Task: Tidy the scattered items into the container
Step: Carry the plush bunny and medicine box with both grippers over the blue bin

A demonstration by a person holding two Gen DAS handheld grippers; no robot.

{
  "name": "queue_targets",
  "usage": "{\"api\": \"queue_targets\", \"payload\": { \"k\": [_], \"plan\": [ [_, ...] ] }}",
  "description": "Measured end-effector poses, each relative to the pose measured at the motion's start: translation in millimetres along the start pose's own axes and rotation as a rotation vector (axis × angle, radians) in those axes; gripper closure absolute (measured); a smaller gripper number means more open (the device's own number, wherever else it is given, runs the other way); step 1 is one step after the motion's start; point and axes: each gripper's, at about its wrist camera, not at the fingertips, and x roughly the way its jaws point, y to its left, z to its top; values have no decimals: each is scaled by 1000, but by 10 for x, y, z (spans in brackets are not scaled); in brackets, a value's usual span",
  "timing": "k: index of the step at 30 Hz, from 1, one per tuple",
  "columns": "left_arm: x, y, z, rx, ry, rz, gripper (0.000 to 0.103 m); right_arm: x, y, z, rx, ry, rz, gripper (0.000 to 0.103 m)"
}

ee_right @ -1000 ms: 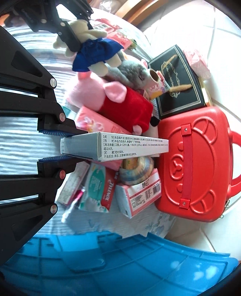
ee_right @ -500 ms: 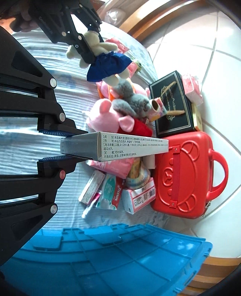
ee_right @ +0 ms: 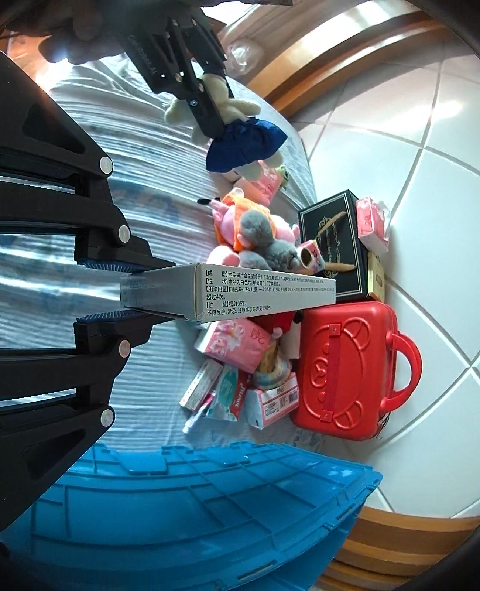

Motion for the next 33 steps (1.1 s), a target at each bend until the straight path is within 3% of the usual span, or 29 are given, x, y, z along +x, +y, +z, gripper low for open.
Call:
{"api": "queue_targets", "payload": {
  "k": [17, 33],
  "plan": [
    [-877, -182, 47, 3, -78, 22, 64, -772, 77, -247, -50, -54, 50, 86],
    [-1301, -418, 141, 22, -131, 46, 64, -1283, 116, -416, -67, -108, 100, 86]
  ]
}}
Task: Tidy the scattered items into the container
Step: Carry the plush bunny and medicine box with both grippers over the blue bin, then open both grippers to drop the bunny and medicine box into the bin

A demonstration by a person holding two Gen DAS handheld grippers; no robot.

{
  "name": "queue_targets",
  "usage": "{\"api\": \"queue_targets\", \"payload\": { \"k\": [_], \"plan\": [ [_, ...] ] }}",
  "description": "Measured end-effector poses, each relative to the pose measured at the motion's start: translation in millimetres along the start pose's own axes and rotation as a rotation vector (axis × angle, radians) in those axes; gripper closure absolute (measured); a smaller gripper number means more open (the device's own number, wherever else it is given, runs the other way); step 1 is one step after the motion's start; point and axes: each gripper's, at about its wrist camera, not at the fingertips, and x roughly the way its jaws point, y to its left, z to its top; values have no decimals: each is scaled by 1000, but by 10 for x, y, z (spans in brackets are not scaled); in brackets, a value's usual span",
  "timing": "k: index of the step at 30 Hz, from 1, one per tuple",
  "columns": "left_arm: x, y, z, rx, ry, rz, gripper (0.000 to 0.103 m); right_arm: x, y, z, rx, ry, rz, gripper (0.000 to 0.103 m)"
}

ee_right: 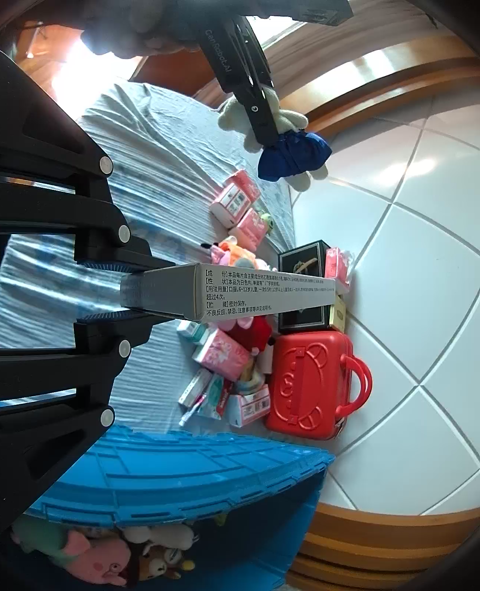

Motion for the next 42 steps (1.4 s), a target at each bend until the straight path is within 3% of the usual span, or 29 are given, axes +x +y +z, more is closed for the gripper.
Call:
{"api": "queue_targets", "payload": {
  "k": [13, 42],
  "plan": [
    [-119, -563, 321, 63, -50, -27, 64, -468, -310, -43, 45, -65, 14, 86],
    [302, -2664, 768, 278, -49, -232, 64, -1360, -1645, -240, 249, -168, -116, 86]
  ]
}}
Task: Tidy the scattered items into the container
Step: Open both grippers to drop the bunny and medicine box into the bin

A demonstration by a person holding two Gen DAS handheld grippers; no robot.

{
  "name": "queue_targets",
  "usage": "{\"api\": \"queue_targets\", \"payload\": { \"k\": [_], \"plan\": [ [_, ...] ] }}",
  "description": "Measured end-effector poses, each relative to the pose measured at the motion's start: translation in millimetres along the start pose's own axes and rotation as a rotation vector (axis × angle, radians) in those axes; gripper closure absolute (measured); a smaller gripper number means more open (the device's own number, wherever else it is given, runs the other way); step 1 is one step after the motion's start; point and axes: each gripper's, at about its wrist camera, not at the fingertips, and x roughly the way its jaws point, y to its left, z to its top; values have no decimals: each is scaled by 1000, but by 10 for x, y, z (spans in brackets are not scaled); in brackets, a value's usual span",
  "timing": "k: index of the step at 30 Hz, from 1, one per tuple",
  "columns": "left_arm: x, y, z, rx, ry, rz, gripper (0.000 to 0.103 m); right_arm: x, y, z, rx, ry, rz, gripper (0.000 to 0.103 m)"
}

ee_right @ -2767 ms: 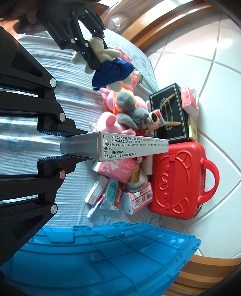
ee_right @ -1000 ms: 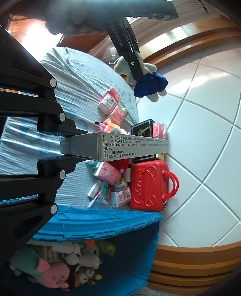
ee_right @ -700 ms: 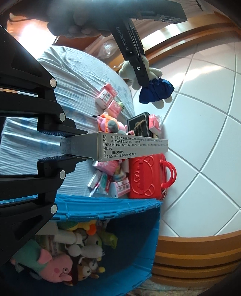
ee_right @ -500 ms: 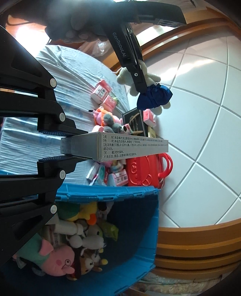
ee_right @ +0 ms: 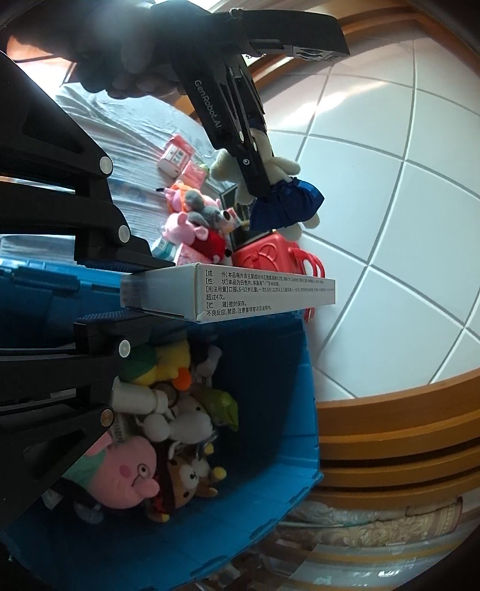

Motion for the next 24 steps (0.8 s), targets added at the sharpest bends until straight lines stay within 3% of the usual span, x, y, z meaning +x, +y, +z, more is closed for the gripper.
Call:
{"api": "queue_targets", "payload": {
  "k": [10, 24],
  "plan": [
    [342, -506, 235, 76, 16, -76, 64, -148, -466, 4, 80, -23, -74, 86],
    [484, -990, 400, 147, 9, -166, 64, -339, -946, -68, 155, -37, -172, 86]
  ]
}}
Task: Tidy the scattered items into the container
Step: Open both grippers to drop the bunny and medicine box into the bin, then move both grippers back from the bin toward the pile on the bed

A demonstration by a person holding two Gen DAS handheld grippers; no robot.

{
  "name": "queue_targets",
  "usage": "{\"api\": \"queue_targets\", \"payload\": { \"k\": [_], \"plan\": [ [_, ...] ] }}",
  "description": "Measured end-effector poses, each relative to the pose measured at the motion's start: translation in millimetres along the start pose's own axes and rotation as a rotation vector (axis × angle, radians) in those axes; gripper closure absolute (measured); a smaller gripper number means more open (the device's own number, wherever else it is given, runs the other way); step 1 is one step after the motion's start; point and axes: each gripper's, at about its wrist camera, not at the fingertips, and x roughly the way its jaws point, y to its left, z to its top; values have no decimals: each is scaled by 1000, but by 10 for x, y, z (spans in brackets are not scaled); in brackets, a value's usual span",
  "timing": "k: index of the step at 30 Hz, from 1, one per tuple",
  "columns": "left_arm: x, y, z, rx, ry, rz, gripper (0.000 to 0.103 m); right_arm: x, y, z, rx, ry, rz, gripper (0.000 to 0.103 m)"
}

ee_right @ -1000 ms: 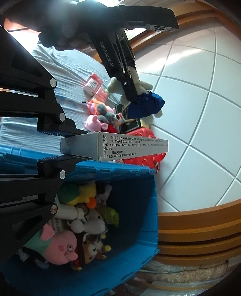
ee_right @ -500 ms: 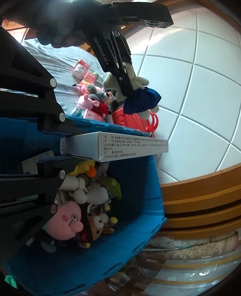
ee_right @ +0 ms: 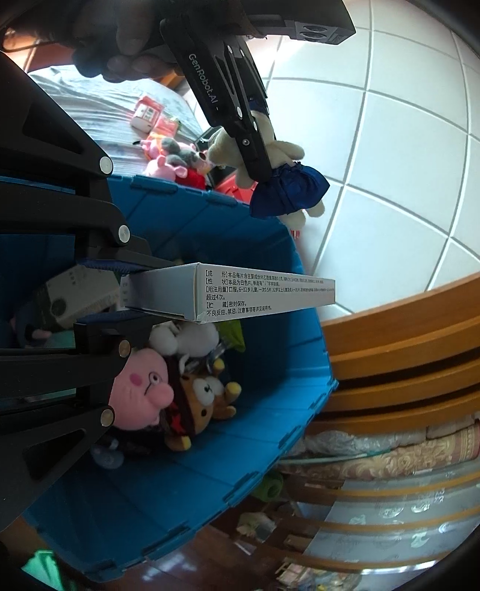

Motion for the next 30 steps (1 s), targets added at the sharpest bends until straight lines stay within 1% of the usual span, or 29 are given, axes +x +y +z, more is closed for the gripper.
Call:
{"api": "queue_targets", "payload": {
  "k": [10, 16, 17, 18, 19, 20, 21, 22, 27, 30],
  "plan": [
    [118, -247, 121, 26, -2, -32, 64, -72, -260, -27, 34, 5, -42, 86],
    [146, -346, 155, 32, -6, -52, 64, -127, -354, -40, 46, 1, -50, 84],
    [155, -343, 165, 27, -8, -48, 61, -132, -363, -39, 44, 1, -48, 84],
    [151, -345, 167, 18, -12, -36, 58, -132, -366, -41, 40, 6, -49, 80],
    [161, -346, 171, 10, -6, -23, 42, -135, -369, -44, 37, 9, -60, 59],
    [176, -341, 173, -1, 5, -6, 9, -144, -367, -45, 40, 3, -68, 39],
    [166, -323, 162, -15, -3, 16, 0, -173, -383, -50, 53, -16, -69, 3],
    [151, -308, 155, -23, -10, 29, 0, -208, -399, -52, 66, -36, -72, 2],
    [168, -164, 73, -46, 27, 63, 0, -231, -412, -14, 85, -50, -63, 1],
    [148, -62, -4, -58, 38, 82, 0, -228, -336, 4, 76, -54, -45, 1]
  ]
}}
